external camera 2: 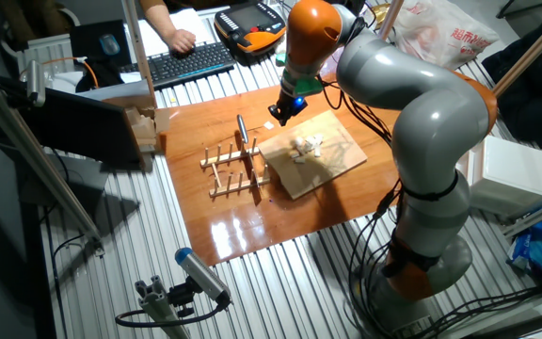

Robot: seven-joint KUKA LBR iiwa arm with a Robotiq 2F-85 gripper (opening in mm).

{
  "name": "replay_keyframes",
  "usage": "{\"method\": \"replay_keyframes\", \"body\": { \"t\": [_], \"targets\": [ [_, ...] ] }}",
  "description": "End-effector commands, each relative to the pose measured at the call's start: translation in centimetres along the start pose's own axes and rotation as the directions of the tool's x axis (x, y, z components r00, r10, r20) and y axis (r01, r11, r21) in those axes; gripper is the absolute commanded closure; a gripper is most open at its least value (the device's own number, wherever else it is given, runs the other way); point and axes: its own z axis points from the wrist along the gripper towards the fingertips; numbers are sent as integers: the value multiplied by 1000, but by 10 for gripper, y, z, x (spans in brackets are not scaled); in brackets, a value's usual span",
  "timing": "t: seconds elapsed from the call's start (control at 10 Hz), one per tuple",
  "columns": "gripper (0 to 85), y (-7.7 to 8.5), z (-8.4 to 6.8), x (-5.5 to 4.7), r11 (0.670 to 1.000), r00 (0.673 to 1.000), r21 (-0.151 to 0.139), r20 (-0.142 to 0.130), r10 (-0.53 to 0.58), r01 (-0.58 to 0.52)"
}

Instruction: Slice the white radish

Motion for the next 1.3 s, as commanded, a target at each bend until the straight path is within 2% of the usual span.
{"method": "replay_keyframes", "body": {
  "t": [0.0, 0.3, 0.5, 0.7, 0.8, 0.9, 1.0, 1.1, 1.2],
  "targets": [
    [850, 0, 0, 0, 1000, 1000, -1, 3, -5, 5],
    [850, 0, 1, -1, 1000, 1000, -8, 14, -6, 6],
    [850, 0, 0, 0, 1000, 1000, -11, 2, 2, -2],
    [850, 0, 0, -1, 1000, 1000, -17, 1, 21, -21],
    [850, 0, 1, -1, 999, 999, -11, 0, 39, -39],
    [680, 0, 1, -1, 999, 999, 9, -2, 50, -50],
    [510, 0, 0, -1, 998, 998, 12, -6, 61, -61],
    [510, 0, 0, 0, 997, 997, 20, -25, 76, -75],
    [340, 0, 0, 0, 997, 997, 20, -21, 77, -77]
  ]
}}
